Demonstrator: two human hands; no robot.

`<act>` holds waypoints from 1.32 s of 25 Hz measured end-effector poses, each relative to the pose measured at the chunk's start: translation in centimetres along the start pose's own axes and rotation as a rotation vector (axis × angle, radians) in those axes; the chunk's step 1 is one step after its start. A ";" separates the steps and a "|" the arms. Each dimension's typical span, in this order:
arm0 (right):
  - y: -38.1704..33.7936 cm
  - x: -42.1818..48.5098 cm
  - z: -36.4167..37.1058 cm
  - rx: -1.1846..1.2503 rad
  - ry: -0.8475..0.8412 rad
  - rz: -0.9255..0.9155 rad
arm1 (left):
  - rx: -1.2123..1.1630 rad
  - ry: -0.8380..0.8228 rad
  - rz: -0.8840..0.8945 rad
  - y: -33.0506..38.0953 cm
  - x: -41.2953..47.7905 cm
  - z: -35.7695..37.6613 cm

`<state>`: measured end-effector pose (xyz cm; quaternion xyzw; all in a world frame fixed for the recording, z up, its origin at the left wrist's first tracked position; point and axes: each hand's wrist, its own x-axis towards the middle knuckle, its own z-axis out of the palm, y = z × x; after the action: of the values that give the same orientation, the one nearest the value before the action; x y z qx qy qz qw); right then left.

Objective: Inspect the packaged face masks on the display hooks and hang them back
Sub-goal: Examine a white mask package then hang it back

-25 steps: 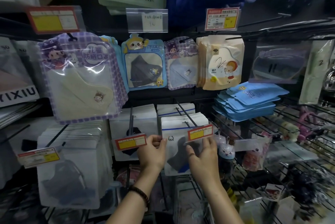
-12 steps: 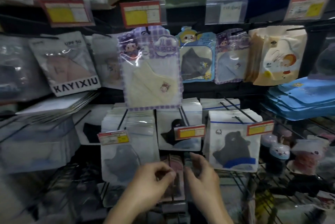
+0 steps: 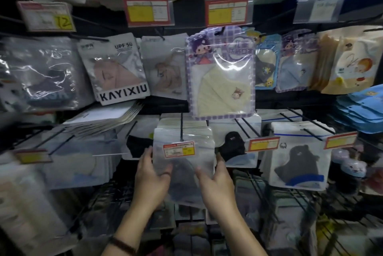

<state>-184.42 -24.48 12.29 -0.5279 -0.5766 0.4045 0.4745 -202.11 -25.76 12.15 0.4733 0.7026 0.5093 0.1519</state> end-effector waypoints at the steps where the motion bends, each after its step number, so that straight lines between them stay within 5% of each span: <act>1: -0.2 0.0 0.6 -0.010 0.007 0.003 | -0.048 -0.025 -0.023 0.2 0.3 0.1; 10: -0.5 -0.4 2.6 -0.067 0.041 0.021 | -0.028 0.090 0.064 -1.0 1.8 -1.8; 23: 0.3 -3.3 3.4 -0.049 0.302 -0.127 | -0.018 0.249 0.130 -1.8 0.6 -3.8; 28: 0.8 -4.2 2.9 0.098 0.465 -0.176 | -0.189 0.337 0.126 -1.8 -1.2 -4.0; 33: 2.4 -5.2 0.8 0.285 0.539 -0.217 | -0.597 0.314 0.035 -2.2 -4.0 -1.4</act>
<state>-184.72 -29.32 9.21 -0.4797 -0.4207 0.2737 0.7197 -202.15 -29.92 9.77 0.3356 0.5290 0.7618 0.1649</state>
